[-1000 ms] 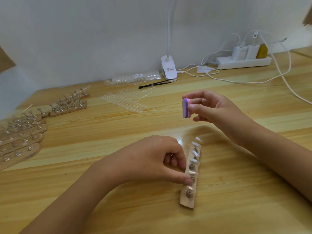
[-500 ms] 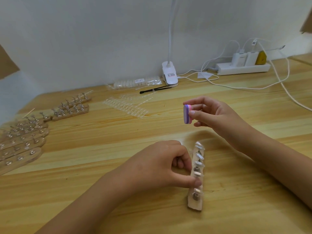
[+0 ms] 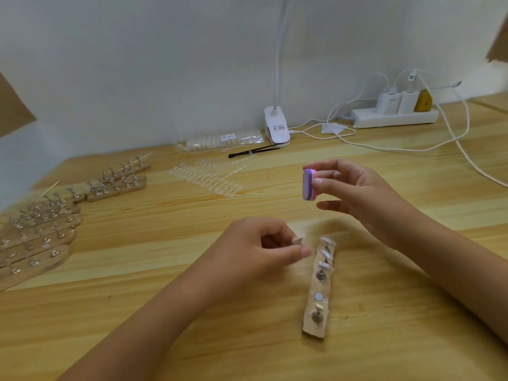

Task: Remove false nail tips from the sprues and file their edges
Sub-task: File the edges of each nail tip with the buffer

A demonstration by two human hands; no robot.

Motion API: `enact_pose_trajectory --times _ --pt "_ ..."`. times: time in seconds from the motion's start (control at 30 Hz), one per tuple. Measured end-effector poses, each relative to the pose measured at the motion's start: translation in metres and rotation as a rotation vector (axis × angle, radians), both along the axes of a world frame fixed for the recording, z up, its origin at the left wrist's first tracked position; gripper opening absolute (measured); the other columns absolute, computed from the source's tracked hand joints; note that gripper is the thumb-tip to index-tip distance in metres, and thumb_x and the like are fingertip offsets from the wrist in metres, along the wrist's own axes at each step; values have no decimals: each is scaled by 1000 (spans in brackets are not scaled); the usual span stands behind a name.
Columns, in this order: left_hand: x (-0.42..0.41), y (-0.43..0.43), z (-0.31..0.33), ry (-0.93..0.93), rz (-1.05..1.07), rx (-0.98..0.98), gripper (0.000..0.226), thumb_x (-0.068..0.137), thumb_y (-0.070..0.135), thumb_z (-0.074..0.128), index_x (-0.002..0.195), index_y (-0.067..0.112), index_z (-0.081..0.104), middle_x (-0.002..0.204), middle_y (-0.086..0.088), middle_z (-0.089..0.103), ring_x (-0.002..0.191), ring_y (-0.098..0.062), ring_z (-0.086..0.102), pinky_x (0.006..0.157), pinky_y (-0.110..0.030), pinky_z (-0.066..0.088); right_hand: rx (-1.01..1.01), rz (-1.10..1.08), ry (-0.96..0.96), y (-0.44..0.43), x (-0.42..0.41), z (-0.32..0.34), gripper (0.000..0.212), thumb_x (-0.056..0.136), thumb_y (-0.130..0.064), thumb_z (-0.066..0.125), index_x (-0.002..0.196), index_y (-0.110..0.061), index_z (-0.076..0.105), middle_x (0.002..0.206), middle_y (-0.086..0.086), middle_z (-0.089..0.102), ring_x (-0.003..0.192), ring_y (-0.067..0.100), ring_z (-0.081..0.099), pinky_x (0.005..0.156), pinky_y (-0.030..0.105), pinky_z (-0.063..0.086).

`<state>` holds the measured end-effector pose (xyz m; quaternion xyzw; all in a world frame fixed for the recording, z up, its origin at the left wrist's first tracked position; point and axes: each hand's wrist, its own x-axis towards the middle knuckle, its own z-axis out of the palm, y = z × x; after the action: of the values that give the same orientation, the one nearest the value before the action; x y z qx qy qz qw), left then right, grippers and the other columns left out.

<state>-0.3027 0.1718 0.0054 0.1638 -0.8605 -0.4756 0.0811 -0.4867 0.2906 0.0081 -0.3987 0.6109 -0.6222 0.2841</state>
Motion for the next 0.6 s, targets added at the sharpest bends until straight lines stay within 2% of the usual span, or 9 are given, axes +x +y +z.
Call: enact_pose_trajectory --times 0.1,0.17,0.27,0.43,0.6 --pt "-1 -3 6 96 65 255 18 73 41 78 78 24 71 80 3 76 73 -5 69 67 -15 52 45 108 -145 7 -16 10 31 79 -27 71 110 -22 72 94 1 72 87 10 70 73 26 57" --pt "-1 -3 9 173 118 345 25 70 39 74 80 17 68 78 0 76 72 -7 70 67 -15 53 159 229 -127 13 -27 17 35 77 -30 77 111 -21 72 100 5 71 91 14 69 77 33 58" --pt "-1 -4 11 282 170 363 27 69 38 72 77 14 65 70 3 71 66 -5 66 65 -16 52 301 346 -62 18 -35 20 42 72 -33 78 112 -22 72 108 7 70 97 20 68 80 39 58" --pt "-2 -3 8 310 155 349 26 68 40 74 76 17 66 69 3 70 65 -6 65 64 -15 50 365 504 -176 19 -33 18 37 80 -22 78 115 -15 69 104 7 68 95 20 67 81 45 58" --pt "-3 -3 3 328 149 306 27 68 42 78 78 19 68 70 4 71 66 -6 66 63 -13 49 251 481 -215 12 -23 14 39 81 -21 71 120 -16 68 105 7 68 95 18 66 86 47 57"
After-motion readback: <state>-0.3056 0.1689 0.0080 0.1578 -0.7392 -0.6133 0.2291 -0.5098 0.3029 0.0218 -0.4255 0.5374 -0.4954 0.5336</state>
